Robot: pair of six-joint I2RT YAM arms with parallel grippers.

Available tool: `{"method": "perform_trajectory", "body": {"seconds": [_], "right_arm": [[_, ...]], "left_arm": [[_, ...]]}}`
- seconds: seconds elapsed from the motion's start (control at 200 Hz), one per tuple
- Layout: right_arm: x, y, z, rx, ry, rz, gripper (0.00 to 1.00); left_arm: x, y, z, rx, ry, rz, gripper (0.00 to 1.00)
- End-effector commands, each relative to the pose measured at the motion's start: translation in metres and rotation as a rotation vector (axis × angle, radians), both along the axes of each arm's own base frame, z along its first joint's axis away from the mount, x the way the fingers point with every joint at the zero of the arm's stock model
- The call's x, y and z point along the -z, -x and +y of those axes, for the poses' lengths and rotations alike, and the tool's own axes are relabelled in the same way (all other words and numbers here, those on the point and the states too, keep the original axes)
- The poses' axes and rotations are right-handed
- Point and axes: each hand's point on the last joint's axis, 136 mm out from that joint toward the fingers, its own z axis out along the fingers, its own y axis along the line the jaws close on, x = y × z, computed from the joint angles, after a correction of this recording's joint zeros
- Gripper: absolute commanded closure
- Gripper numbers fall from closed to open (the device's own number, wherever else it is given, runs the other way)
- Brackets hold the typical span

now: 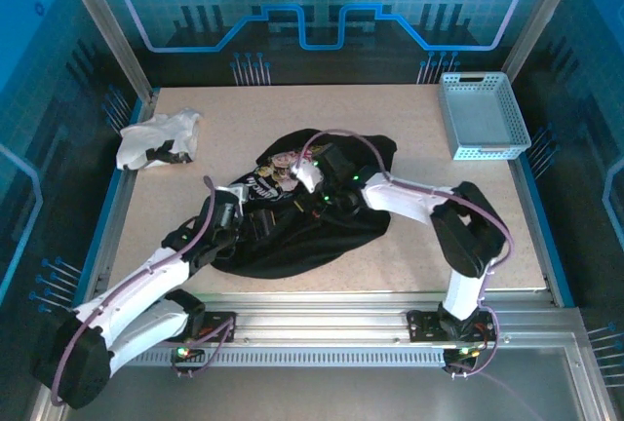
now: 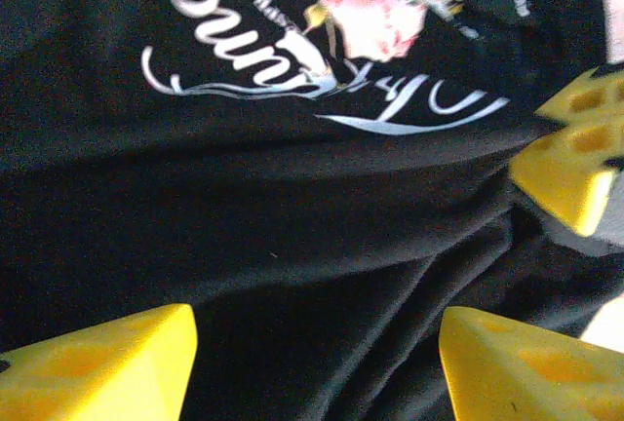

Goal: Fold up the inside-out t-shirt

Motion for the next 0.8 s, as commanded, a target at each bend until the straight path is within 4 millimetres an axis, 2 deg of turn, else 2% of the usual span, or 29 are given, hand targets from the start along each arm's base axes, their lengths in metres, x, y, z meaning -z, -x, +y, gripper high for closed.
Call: {"method": "perform_trajectory", "body": {"seconds": [0.0,0.165,0.28,0.38,0.45,0.5,0.57,0.64,0.715,0.745,0.795], "right_arm": [[-0.048,0.003,0.001,-0.012,-0.161,0.092,1.0],[-0.063,0.0,-0.005,-0.005,-0.224,0.179,1.0],[-0.069,-0.006,-0.008,0.021,-0.267,0.232,1.0],[-0.072,-0.009,-0.008,0.028,-0.281,0.259,1.0],[-0.073,-0.01,-0.008,0.036,-0.294,0.279,1.0],[-0.076,-0.012,-0.007,0.04,-0.309,0.29,1.0],[-0.078,-0.017,-0.01,0.063,-0.318,0.306,1.0],[-0.075,-0.029,-0.022,0.127,-0.29,0.306,1.0],[-0.07,-0.044,-0.04,0.214,-0.209,0.25,1.0],[-0.07,-0.048,-0.047,0.24,-0.177,0.218,1.0],[-0.076,-0.05,-0.053,0.251,-0.157,0.178,1.0]], "left_arm": [[-0.019,-0.012,-0.02,0.096,0.017,-0.129,0.33],[-0.016,-0.024,-0.033,0.155,-0.055,-0.156,0.32],[-0.018,-0.026,-0.052,0.234,-0.088,-0.171,0.31],[-0.01,-0.03,-0.056,0.237,-0.129,-0.155,0.32],[-0.003,-0.036,-0.059,0.235,-0.14,-0.137,0.35],[0.001,-0.04,-0.062,0.238,-0.144,-0.125,0.42],[0.006,-0.047,-0.068,0.241,-0.148,-0.107,0.61],[0.005,-0.049,-0.069,0.241,-0.161,-0.084,0.77],[-0.005,-0.043,-0.069,0.262,-0.149,-0.08,0.97],[-0.011,-0.038,-0.071,0.281,-0.13,-0.085,1.0],[-0.024,-0.027,-0.077,0.331,-0.076,-0.102,1.0]]}}
